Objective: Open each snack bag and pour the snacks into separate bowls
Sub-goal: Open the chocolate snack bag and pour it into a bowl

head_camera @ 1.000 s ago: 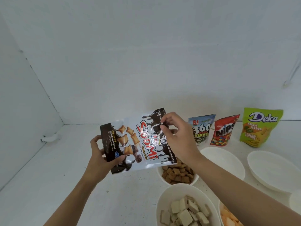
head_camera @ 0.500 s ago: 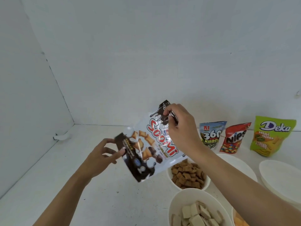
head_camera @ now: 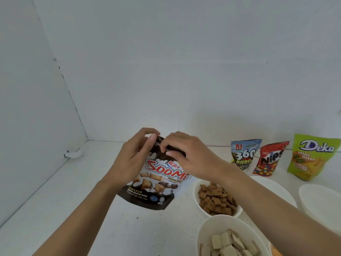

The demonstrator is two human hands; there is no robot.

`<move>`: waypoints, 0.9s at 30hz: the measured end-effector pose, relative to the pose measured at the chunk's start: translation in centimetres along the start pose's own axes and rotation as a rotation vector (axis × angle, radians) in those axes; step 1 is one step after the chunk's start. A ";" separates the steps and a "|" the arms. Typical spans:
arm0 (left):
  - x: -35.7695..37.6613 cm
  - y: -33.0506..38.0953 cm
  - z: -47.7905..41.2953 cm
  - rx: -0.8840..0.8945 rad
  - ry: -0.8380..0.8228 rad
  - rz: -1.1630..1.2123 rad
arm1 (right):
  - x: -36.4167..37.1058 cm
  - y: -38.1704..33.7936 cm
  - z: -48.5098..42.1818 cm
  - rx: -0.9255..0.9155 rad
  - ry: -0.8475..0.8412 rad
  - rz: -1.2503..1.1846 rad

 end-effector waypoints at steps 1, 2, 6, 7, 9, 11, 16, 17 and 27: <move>0.1 0.3 -0.1 0.034 0.015 -0.005 | -0.2 -0.3 -0.1 -0.002 0.018 -0.020; 0.1 0.5 -0.2 0.066 0.045 -0.010 | -0.5 -0.4 -0.1 0.006 0.043 -0.048; -0.6 0.4 -0.2 0.112 0.286 0.021 | -1.3 0.0 0.1 0.082 0.070 -0.133; -1.0 0.2 -0.2 0.096 0.353 0.057 | -1.3 0.3 0.3 0.110 0.020 -0.151; -1.9 -0.4 -0.4 0.056 0.450 0.131 | -1.2 0.9 0.8 0.161 -0.062 -0.188; -2.4 -1.1 -0.5 0.036 0.472 0.135 | -1.2 1.5 1.3 0.205 -0.054 -0.231; -2.0 -1.9 -0.2 0.002 0.457 0.139 | -1.1 2.8 1.4 0.267 -0.025 -0.267; -1.9 -1.8 -0.2 -0.005 0.437 0.136 | -0.9 3.0 1.4 0.266 -0.034 -0.259; -0.3 -3.0 -1.0 -0.168 0.093 -0.147 | 0.9 6.8 4.5 0.454 0.170 -0.386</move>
Point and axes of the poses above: each hand's wrist, its own z-axis away from the middle knuckle, its own x-axis out of the palm, y = z × x, the point moved 4 cm from there along -z, towards the middle knuckle, and after that the axes turned 6 degrees about z, right-handed, at the moved point
